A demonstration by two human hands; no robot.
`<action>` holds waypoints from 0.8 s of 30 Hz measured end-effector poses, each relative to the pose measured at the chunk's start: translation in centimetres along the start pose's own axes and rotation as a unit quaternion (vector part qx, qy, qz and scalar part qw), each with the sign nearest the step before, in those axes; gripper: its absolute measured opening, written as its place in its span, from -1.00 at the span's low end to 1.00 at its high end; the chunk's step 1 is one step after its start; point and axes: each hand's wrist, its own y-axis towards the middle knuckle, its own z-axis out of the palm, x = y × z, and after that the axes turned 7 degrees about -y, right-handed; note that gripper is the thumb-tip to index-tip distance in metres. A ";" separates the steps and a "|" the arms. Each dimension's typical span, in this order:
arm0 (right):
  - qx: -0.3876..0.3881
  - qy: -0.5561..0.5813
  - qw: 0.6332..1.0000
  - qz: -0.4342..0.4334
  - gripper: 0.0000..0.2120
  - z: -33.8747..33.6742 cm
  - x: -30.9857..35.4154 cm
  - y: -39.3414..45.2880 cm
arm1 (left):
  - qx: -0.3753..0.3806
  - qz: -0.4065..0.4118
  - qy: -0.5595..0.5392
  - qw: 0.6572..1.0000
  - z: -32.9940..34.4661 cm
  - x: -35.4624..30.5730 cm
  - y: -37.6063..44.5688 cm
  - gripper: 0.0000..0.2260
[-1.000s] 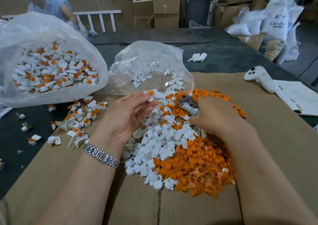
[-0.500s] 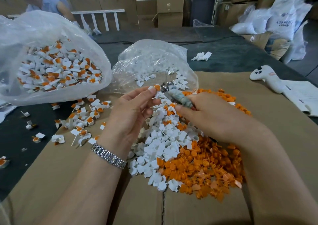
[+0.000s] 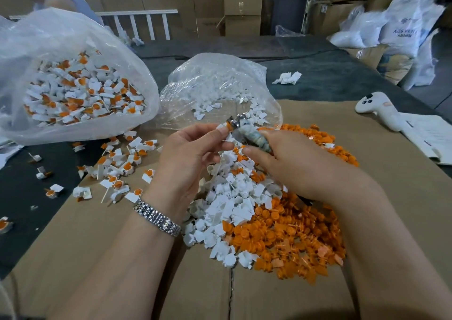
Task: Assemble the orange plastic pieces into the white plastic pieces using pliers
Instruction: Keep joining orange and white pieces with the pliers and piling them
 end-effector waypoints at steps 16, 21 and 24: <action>-0.065 0.002 0.998 -0.013 -0.50 0.8 -1.5 0.8 | 0.000 0.031 -0.009 0.999 -0.4 -0.3 -0.1 -0.93; -0.067 0.040 0.995 0.055 -0.53 0.0 -2.7 0.7 | -0.004 0.038 0.011 0.999 -0.5 -0.6 -0.1 -0.89; -0.096 -0.036 0.988 0.116 -0.59 0.4 -3.6 1.1 | -0.010 0.041 0.048 0.998 -0.7 -0.6 -0.2 -0.85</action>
